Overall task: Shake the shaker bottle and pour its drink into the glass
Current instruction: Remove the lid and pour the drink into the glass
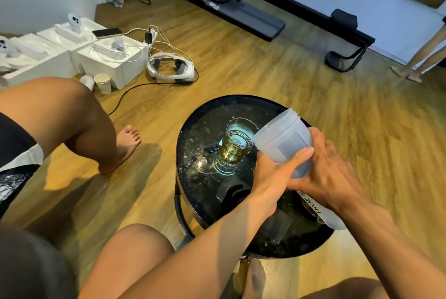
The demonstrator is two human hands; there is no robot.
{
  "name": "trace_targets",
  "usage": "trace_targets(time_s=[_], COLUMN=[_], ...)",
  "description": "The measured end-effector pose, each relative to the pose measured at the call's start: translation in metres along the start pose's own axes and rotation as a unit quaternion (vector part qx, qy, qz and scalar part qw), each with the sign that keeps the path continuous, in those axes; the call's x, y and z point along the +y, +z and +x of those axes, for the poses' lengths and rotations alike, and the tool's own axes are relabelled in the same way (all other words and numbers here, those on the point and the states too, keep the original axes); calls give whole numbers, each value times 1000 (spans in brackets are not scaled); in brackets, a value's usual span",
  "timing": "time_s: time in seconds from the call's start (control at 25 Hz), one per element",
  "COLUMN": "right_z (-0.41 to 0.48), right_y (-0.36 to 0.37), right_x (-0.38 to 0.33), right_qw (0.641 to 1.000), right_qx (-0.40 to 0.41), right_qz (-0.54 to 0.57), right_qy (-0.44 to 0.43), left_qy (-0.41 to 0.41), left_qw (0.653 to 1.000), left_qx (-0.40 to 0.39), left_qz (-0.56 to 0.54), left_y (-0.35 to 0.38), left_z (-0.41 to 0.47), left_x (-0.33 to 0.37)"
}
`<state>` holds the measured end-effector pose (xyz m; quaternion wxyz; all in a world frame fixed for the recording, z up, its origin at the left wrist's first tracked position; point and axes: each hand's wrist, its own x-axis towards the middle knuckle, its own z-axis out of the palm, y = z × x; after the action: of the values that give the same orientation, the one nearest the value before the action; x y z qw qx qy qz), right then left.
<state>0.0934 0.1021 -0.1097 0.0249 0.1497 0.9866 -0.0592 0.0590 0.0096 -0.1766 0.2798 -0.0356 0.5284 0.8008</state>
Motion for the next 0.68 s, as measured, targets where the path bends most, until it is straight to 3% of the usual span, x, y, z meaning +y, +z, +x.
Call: trace_targets(time_s=[0.68], right_z=[4], right_y=[1], right_x=[-2], right_qw=[999], right_qx=[-23], right_qz=[-24], right_qy=[0], left_qy=[-18], left_qw=[999], left_qx=[9], left_qz=[-48], left_y=[0], left_z=[5], left_x=[-6])
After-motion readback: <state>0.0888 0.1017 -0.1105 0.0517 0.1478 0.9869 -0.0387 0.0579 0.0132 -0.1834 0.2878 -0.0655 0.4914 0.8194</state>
